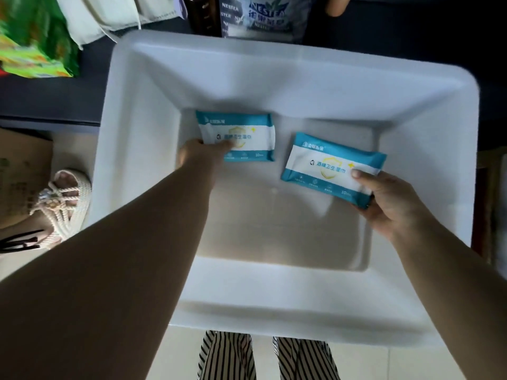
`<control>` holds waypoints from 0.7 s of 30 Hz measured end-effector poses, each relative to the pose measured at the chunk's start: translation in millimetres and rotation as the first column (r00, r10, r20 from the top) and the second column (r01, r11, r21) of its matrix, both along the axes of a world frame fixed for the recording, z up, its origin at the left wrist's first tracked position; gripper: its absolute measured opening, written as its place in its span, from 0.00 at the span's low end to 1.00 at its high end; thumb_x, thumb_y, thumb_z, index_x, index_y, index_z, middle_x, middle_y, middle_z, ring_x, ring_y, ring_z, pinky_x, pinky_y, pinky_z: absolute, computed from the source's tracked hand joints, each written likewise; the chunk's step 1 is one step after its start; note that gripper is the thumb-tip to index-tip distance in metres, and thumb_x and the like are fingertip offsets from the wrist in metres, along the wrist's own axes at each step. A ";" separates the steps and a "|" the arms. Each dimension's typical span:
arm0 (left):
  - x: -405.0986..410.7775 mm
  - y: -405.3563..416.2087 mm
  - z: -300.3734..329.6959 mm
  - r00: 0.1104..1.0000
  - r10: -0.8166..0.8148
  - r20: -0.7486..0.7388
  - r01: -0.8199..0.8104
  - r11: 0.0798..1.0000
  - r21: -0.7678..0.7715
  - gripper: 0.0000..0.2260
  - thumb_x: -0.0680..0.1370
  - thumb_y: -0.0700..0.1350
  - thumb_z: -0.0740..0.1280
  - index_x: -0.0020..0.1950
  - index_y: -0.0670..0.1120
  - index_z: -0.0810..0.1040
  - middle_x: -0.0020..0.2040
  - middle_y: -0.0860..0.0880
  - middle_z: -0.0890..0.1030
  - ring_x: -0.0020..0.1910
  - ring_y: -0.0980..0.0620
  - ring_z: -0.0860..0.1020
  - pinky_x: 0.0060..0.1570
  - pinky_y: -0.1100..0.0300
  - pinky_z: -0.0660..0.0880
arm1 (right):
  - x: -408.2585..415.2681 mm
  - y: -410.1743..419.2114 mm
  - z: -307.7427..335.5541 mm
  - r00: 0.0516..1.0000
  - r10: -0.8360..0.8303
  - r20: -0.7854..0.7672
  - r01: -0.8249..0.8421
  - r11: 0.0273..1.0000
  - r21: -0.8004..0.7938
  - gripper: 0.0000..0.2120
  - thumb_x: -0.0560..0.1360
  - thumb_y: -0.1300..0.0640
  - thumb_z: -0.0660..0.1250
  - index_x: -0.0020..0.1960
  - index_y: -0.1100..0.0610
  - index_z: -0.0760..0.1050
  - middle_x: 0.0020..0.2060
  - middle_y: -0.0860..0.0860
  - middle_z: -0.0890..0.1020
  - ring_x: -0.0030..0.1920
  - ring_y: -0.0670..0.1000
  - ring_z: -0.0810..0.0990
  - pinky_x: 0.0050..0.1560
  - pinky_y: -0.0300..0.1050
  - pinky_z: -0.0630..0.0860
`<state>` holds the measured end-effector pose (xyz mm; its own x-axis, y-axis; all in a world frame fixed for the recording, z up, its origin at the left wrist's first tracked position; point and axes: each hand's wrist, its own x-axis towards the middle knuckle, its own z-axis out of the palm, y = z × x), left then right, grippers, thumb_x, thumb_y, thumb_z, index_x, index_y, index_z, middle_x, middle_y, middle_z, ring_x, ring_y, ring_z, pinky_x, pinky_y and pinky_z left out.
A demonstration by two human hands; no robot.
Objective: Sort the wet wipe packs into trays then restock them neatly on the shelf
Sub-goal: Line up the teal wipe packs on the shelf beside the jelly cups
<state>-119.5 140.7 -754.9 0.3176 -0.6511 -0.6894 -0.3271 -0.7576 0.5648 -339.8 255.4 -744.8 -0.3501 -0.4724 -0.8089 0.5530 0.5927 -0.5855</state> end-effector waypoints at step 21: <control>62.8 -9.0 435.2 0.732 -0.250 -0.634 -0.040 0.913 -0.406 0.18 0.64 0.47 0.76 0.50 0.44 0.78 0.43 0.48 0.85 0.40 0.53 0.83 0.33 0.62 0.79 | 24.7 -74.0 426.9 0.941 0.330 -0.079 -0.316 0.765 -0.562 0.09 0.69 0.67 0.64 0.47 0.62 0.80 0.42 0.55 0.85 0.41 0.50 0.85 0.37 0.42 0.81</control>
